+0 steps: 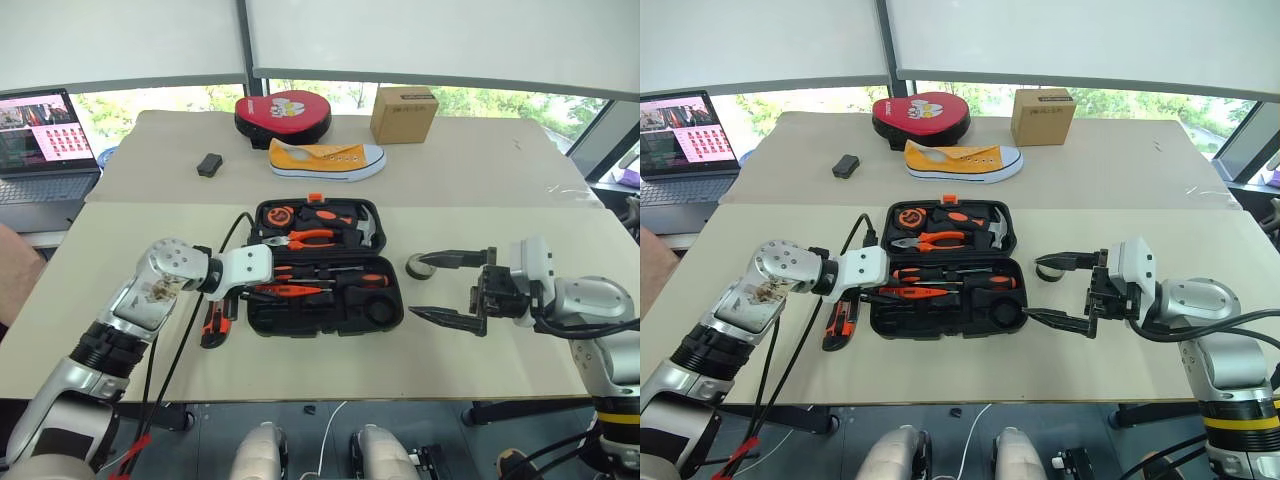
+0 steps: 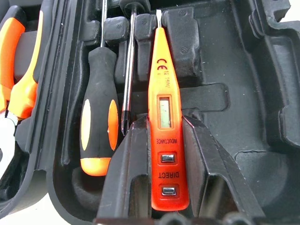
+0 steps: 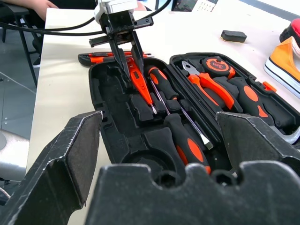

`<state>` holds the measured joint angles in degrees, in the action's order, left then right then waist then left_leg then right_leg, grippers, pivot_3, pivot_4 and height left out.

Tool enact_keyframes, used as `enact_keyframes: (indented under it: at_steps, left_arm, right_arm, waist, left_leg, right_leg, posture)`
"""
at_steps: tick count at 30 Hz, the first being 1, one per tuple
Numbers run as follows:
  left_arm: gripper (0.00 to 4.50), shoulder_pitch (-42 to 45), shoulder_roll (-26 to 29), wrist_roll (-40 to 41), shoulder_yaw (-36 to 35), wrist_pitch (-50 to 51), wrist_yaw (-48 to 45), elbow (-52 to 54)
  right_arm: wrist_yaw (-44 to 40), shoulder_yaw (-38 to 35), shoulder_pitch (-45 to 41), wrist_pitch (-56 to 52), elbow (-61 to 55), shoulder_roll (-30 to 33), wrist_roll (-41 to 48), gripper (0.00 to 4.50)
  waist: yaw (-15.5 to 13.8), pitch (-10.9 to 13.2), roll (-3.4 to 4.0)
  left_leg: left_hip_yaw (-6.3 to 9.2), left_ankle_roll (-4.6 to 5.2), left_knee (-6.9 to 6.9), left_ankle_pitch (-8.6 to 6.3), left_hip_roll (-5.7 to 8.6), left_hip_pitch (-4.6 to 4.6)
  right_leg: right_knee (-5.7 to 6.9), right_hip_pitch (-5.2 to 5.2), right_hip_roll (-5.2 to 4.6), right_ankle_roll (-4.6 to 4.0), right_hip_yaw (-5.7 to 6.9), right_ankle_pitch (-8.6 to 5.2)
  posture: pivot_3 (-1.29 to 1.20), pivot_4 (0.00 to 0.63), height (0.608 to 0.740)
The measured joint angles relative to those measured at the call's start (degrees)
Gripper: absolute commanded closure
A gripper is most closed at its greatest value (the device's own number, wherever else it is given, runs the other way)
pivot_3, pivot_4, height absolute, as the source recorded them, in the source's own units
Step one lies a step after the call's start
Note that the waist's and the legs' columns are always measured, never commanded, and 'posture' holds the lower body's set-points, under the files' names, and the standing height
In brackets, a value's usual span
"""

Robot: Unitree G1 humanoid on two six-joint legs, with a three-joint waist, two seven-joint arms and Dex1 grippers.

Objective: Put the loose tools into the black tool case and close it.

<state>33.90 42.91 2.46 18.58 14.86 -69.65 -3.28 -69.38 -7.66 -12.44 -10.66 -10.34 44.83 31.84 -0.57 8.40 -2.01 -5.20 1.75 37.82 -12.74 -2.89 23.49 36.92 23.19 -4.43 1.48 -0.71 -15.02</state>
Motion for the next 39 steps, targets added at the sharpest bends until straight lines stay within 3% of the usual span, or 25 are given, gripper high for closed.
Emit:
enact_keyframes:
  at_steps: [5, 12, 19, 26, 39]
  left_arm:
    - [1.46, -0.17, -2.13, 3.1, -2.39, 0.32, -0.98, -1.48]
    - [1.46, 1.37, -4.37, 11.85, -9.48, 1.73, -2.21, 0.34]
    - [4.37, -1.8, -9.06, 10.31, -9.63, -0.85, 2.6, -5.25]
    - [4.47, -2.24, -10.14, 4.38, -6.71, -5.97, 5.73, -8.98]
    - [4.47, -4.57, -9.45, 5.67, -6.46, -5.85, 2.8, -4.82]
  right_arm:
    - [0.95, 0.0, 0.0, 0.0, 0.01, -0.56, 0.0, 0.0]
    - [1.2, 0.1, -0.01, 0.01, 0.35, -1.46, -0.03, 0.0]
    - [1.35, 0.28, -0.01, 0.2, 1.33, -2.89, -0.19, 0.0]
    - [1.71, 0.3, 0.0, 0.21, 1.25, -3.08, -0.18, 0.0]
    - [3.52, 0.3, 1.8, 0.2, 0.04, -3.92, -0.16, 0.0]
  waist:
    - [-0.06, 0.0, 0.0]
    - [-0.1, 0.01, -0.02]
    - [-0.17, 0.01, -0.01]
    - [-0.12, 0.01, -0.01]
    - [-0.11, 0.01, -0.01]
  left_leg:
    - [0.02, 0.0, 0.03, 0.0, 0.01, 0.05]
    - [0.14, 0.0, 0.12, 0.0, 0.02, 0.23]
    - [0.15, 0.0, 0.15, 0.0, 0.04, 0.24]
    - [0.16, 0.0, 0.17, 0.0, 0.05, 0.26]
    - [0.18, 0.0, 0.17, 0.0, 0.04, 0.24]
  right_leg:
    - [0.01, 0.03, -0.01, 0.0, 0.0, 0.0]
    - [0.06, 0.09, 0.0, 0.03, 0.04, 0.01]
    - [0.07, 0.07, 0.0, 0.03, 0.05, 0.02]
    - [0.07, 0.07, 0.0, 0.04, 0.04, 0.02]
    - [0.1, 0.06, 0.0, 0.04, 0.03, 0.02]
  posture:
    - [0.0, 0.15, 0.74]
    - [0.0, 0.15, 0.74]
    - [0.0, 0.15, 0.74]
    - [0.0, 0.15, 0.74]
    - [0.0, 0.15, 0.74]
